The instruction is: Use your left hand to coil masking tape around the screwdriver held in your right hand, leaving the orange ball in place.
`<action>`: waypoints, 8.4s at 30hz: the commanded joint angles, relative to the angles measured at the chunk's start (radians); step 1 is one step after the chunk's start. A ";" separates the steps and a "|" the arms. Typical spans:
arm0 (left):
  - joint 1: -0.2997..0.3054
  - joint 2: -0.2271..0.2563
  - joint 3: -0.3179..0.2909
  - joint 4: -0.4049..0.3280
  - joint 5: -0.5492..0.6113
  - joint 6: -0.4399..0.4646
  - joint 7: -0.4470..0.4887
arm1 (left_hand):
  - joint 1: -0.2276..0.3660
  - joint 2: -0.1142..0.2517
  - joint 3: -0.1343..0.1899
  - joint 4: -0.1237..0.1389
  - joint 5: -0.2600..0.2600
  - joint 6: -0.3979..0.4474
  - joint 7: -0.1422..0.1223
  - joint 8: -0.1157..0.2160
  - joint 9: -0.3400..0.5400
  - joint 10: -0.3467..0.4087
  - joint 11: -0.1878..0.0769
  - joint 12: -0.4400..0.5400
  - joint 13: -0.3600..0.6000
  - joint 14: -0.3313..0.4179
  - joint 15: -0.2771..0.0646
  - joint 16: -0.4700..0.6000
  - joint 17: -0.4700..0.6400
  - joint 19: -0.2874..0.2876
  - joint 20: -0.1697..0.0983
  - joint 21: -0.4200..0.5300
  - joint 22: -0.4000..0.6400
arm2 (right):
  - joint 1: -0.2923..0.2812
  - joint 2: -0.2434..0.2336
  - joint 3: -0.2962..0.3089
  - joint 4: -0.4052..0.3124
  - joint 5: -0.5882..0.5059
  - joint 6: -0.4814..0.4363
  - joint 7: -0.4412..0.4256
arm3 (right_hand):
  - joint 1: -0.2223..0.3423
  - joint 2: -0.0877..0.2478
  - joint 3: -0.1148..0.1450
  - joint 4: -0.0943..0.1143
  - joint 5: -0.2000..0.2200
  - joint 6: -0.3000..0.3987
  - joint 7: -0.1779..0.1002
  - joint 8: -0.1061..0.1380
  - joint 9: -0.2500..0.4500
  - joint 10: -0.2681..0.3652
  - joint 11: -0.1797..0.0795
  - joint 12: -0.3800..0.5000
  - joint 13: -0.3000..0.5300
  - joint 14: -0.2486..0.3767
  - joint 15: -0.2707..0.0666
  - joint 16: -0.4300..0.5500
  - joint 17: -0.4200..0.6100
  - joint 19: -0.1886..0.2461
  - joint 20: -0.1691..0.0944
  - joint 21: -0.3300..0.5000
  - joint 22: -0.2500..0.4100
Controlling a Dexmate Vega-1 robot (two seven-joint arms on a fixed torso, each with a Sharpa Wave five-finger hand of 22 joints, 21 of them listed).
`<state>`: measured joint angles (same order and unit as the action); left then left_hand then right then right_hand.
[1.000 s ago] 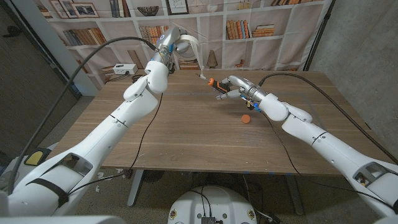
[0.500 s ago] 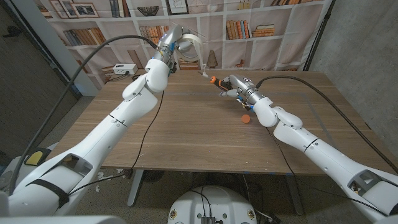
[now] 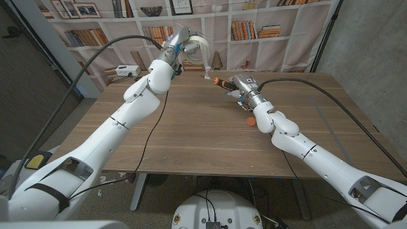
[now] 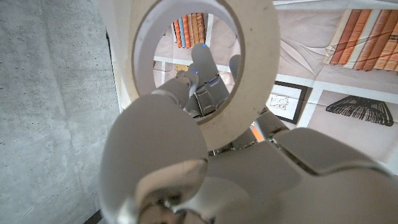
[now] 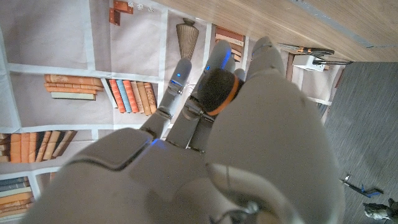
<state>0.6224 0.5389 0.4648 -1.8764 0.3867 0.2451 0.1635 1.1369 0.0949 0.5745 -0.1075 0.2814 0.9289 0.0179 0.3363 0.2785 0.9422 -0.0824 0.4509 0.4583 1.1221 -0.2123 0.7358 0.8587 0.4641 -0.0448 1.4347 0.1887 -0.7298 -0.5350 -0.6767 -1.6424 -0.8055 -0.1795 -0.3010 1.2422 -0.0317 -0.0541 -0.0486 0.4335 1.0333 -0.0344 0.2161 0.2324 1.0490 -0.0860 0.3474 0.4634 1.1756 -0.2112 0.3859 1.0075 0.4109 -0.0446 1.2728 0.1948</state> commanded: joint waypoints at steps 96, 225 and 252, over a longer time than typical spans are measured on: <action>0.191 0.175 -0.138 -0.413 -0.740 0.723 -0.058 | 0.096 -0.027 -0.024 -0.045 -0.066 0.056 0.055 -0.068 -0.030 0.090 0.005 -0.117 -0.104 0.126 -0.020 -0.145 -0.062 -0.011 0.027 0.046 -0.006 | 0.188 0.166 -0.171 0.207 -0.019 -0.534 -0.293 | 0.215 0.187 -0.041 0.013 0.002 0.089 -0.071 0.001 -0.002 0.036 -0.010 -0.018 0.005 0.066 -0.019 0.002 0.036 -0.026 -0.145 0.033 -0.003; -0.266 0.130 0.595 -0.039 1.004 0.607 -1.163 | -0.219 -0.166 -0.325 0.080 0.015 -0.783 -0.067 -0.163 -0.083 -0.748 0.097 -0.272 -0.182 -0.906 0.246 -0.559 -0.582 -0.570 0.256 -0.354 -0.012 | 0.101 0.040 -0.161 0.095 -0.946 -0.270 0.818 | 0.036 0.141 -0.134 0.188 -0.082 -0.510 -0.186 -0.040 -0.031 -0.611 -0.062 -0.173 -0.093 -0.693 0.012 -0.199 -0.316 -0.199 -0.005 -0.196 -0.025; 0.217 0.063 0.052 -0.265 0.712 0.431 -0.471 | -0.429 -0.129 -0.471 0.215 0.047 -0.932 -0.139 -0.143 -0.095 -0.956 0.087 -0.239 -0.246 -1.105 0.281 -0.532 -0.651 -0.664 0.259 -0.514 -0.010 | -0.107 0.074 0.187 -0.167 -0.458 -0.353 0.454 | -0.170 0.224 -0.122 0.229 -0.061 -0.781 -0.157 -0.010 -0.030 -0.886 0.012 -0.131 -0.179 -1.001 0.110 -0.145 -0.454 -0.251 0.098 -0.403 -0.026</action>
<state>0.6313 0.6233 0.7484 -2.0365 1.3784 0.7513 -0.7307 0.7274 -0.0368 0.1064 0.0988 0.3325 -0.0071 -0.1113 0.1888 0.1812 -0.0145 0.0136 0.2074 0.2136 0.0193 0.0742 0.1974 0.2090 -0.1702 0.2106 0.9268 0.1747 -0.7165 -0.5078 -0.6856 -1.6924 -1.6789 -0.4999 0.4652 1.1078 0.1899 -0.1744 0.1661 0.3833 0.2416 -0.2001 0.2003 0.1981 0.1475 -0.0803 0.2118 0.2855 0.1563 -0.0378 0.2310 0.5561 0.1413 0.0538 0.8764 0.1676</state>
